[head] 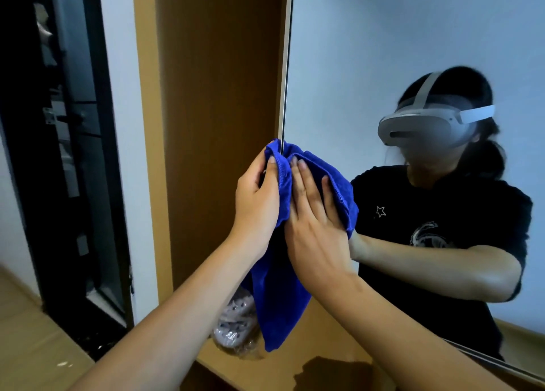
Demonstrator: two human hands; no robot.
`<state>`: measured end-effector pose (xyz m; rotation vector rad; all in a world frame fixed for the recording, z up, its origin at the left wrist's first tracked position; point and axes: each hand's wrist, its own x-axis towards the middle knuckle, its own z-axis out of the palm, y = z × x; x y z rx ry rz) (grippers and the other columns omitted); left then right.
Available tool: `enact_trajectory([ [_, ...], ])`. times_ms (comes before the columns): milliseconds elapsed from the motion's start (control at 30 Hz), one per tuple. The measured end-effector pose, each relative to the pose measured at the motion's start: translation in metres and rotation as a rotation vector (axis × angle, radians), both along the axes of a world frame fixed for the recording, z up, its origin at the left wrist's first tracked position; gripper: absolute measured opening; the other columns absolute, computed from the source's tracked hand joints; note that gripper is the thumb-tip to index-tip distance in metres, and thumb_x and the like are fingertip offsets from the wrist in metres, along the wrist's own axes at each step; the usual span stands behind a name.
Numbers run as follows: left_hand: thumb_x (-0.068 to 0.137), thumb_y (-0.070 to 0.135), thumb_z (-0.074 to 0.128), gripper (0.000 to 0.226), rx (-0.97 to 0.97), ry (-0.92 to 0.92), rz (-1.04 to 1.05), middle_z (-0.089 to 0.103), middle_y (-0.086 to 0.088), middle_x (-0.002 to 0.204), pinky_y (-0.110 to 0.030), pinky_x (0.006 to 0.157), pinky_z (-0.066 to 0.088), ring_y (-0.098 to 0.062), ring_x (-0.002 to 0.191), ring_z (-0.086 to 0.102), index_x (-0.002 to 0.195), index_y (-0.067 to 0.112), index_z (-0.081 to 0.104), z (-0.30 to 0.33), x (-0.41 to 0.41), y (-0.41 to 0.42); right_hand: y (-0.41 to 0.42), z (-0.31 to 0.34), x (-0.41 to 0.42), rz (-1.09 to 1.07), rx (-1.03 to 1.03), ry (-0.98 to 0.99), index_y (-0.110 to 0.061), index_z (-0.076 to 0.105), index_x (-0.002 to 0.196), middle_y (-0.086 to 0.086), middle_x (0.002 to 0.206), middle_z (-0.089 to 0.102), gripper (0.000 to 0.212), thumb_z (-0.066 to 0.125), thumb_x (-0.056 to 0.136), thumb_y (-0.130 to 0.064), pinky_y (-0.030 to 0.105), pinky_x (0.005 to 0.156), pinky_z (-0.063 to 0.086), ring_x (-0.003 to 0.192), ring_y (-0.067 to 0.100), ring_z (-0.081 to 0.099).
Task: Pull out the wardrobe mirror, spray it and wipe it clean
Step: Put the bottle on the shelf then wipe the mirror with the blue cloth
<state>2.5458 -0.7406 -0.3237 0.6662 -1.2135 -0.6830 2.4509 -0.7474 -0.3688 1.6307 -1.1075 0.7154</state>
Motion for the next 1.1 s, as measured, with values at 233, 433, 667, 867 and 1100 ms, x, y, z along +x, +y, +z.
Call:
enact_trajectory([
  [233,0.105,0.022,0.04,0.029,0.029,-0.018,-0.013,0.072,0.007,0.107,-0.025,0.092,0.052,-0.005,0.103,0.066,0.119,0.022,0.065,0.025,0.005,0.0,0.0,0.027,0.008,0.0,0.062,-0.03,0.004,0.015,0.151,0.022,0.159,0.005,0.065,0.038,0.096,-0.022,0.045,0.12,-0.006,0.149,0.031,-0.002],
  [433,0.104,0.022,0.04,0.027,0.031,-0.004,-0.029,0.073,0.008,0.104,-0.022,0.086,0.052,-0.005,0.102,0.067,0.112,0.027,0.066,0.04,0.002,-0.004,-0.002,0.042,0.006,0.006,0.071,-0.027,0.003,0.018,0.151,0.022,0.158,0.007,0.061,0.029,0.095,-0.019,0.045,0.121,-0.006,0.148,0.031,0.001],
  [667,0.105,0.021,0.039,0.028,0.038,0.009,-0.017,0.073,0.009,0.103,-0.02,0.085,0.052,-0.004,0.101,0.067,0.108,0.03,0.066,0.122,0.001,-0.001,-0.002,0.123,0.008,0.01,0.087,-0.043,0.002,0.012,0.152,0.023,0.16,0.005,0.067,0.037,0.095,-0.023,0.046,0.121,-0.002,0.149,0.033,-0.003],
  [867,0.105,0.024,0.039,0.03,0.119,0.019,-0.021,0.072,0.009,0.108,-0.024,0.092,0.052,-0.004,0.104,0.066,0.123,0.024,0.062,0.185,0.0,-0.002,-0.001,0.186,0.002,0.012,0.111,-0.007,0.003,0.014,0.152,0.024,0.159,0.009,0.065,0.036,0.096,-0.023,0.045,0.12,-0.002,0.149,0.033,-0.001],
  [1100,0.105,0.025,0.038,0.031,0.241,0.048,-0.087,0.07,0.008,0.114,-0.029,0.099,0.049,-0.006,0.109,0.064,0.128,0.026,0.059,0.211,0.001,0.009,0.003,0.208,-0.003,0.028,0.212,0.047,0.002,-0.003,0.15,0.02,0.159,-0.009,0.067,0.034,0.097,-0.017,0.047,0.12,0.0,0.148,0.034,-0.005],
])
